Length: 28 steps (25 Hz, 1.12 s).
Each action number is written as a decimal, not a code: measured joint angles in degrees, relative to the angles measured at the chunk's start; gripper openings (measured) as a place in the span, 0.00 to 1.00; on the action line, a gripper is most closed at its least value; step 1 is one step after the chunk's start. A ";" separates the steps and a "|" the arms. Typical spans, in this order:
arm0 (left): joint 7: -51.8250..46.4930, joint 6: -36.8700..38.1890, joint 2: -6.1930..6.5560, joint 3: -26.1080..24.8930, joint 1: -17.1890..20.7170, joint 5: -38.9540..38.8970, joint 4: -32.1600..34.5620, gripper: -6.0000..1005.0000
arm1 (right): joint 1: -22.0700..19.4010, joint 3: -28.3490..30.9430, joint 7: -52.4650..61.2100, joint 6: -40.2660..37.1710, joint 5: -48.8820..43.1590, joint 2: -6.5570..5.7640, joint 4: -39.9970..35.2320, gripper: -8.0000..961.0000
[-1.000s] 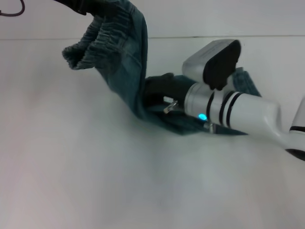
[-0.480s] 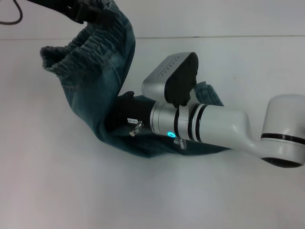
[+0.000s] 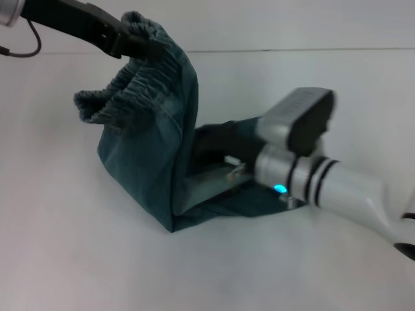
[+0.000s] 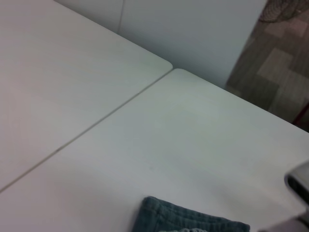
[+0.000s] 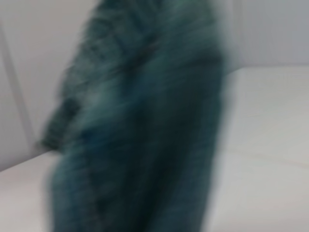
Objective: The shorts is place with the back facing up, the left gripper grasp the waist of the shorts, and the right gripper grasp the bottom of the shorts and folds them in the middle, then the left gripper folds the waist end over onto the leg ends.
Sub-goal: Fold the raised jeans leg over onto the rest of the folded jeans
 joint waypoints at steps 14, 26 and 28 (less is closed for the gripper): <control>2.18 -3.11 -5.12 5.70 -2.89 -0.63 -1.79 0.09 | -9.94 31.75 -3.80 -18.97 2.89 -0.82 -12.60 0.01; 2.33 -18.69 -9.33 22.77 -6.04 -0.21 -13.09 0.09 | -11.33 34.67 -3.34 -23.89 7.15 -1.10 -15.23 0.01; 2.34 -21.46 -9.99 24.07 -6.72 -0.21 -15.94 0.09 | -11.51 34.58 -3.24 -23.69 7.00 -1.05 -14.94 0.01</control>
